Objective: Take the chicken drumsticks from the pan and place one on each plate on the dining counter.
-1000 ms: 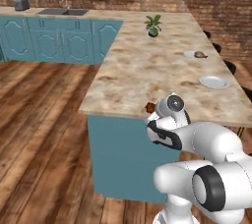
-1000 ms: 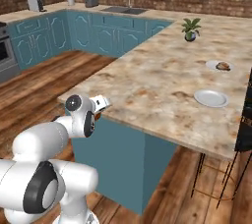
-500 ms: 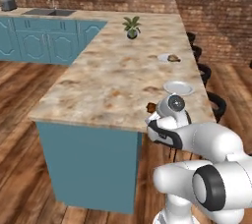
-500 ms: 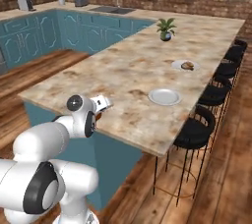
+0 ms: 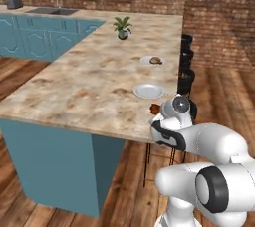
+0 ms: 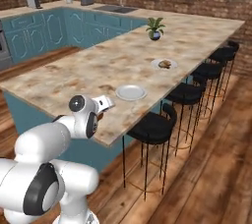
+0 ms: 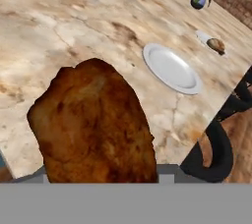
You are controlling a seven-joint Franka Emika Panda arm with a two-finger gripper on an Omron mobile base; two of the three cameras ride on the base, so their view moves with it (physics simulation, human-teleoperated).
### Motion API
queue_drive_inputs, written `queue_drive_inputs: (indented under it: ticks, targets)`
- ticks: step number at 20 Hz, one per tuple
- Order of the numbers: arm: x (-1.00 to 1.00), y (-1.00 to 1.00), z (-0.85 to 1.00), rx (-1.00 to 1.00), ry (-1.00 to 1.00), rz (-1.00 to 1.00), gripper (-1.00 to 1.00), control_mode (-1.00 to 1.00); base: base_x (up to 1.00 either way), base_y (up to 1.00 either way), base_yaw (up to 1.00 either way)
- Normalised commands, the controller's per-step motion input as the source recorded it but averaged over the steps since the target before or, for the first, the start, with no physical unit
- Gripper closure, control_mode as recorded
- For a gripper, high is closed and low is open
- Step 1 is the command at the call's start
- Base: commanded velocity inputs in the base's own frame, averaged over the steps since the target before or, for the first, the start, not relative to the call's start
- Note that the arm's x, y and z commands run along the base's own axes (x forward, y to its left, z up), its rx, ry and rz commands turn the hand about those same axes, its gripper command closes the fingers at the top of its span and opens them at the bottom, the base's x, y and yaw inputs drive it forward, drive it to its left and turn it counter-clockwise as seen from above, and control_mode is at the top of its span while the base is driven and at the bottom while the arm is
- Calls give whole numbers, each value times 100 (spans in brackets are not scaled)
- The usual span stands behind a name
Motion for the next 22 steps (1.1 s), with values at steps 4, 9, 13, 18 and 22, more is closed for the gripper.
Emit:
queue_drive_inputs:
  ticks: [4,9,13,18,22]
  targets:
    - [0,0,0,0,0,0,100,100,1,-100,29]
    - [0,0,0,0,0,0,100,100,21,-100,34]
    - [0,0,0,0,0,0,100,100,76,-82,49]
    - [0,0,0,0,0,0,100,100,75,-76,50]
    - [0,0,0,0,0,0,100,100,48,-73,51]
